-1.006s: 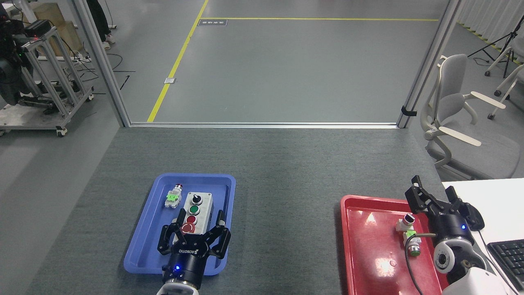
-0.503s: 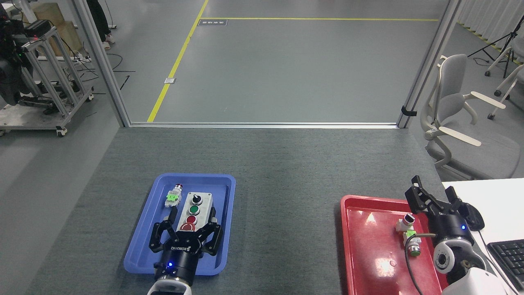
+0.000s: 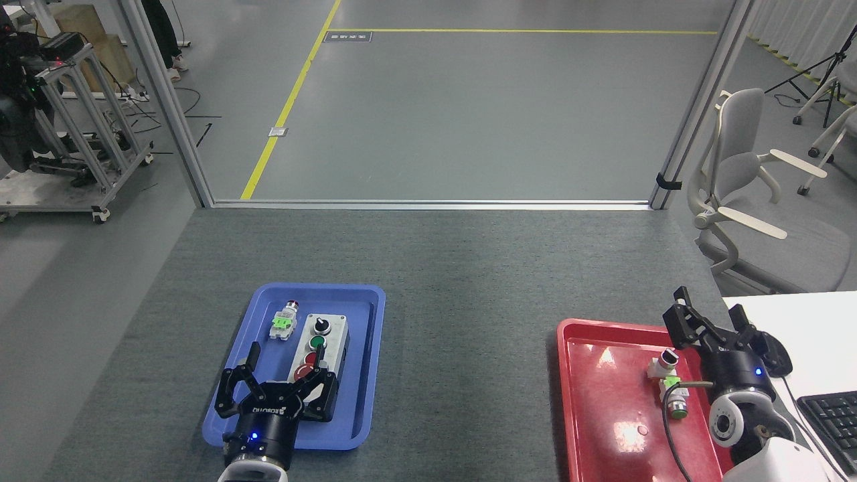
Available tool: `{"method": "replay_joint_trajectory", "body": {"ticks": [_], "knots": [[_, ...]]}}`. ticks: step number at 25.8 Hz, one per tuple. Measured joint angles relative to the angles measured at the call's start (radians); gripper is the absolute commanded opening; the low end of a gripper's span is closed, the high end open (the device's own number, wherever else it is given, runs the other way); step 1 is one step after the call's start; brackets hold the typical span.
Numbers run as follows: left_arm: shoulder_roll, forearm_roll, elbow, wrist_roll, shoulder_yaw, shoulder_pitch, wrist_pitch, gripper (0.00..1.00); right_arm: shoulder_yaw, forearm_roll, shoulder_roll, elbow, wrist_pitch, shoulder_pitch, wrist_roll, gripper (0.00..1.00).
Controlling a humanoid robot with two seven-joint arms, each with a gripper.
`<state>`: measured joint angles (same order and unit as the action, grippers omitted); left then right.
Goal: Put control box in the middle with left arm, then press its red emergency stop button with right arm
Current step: 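Lower the left gripper around the grey control box in the blue tray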
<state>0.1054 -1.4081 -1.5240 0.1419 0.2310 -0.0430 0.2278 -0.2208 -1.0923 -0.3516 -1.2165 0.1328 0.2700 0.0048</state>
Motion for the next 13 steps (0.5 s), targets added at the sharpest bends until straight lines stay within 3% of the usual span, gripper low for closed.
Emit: {"method": "replay_joint_trajectory", "body": {"ticks": [13], "knots": [[-0.026, -0.01, 0.093, 0.037, 0.007, -0.008, 0.005, 0.98, 0.0, -0.001, 0.001, 0.0, 0.005, 0.0, -0.001, 1.0]]}}
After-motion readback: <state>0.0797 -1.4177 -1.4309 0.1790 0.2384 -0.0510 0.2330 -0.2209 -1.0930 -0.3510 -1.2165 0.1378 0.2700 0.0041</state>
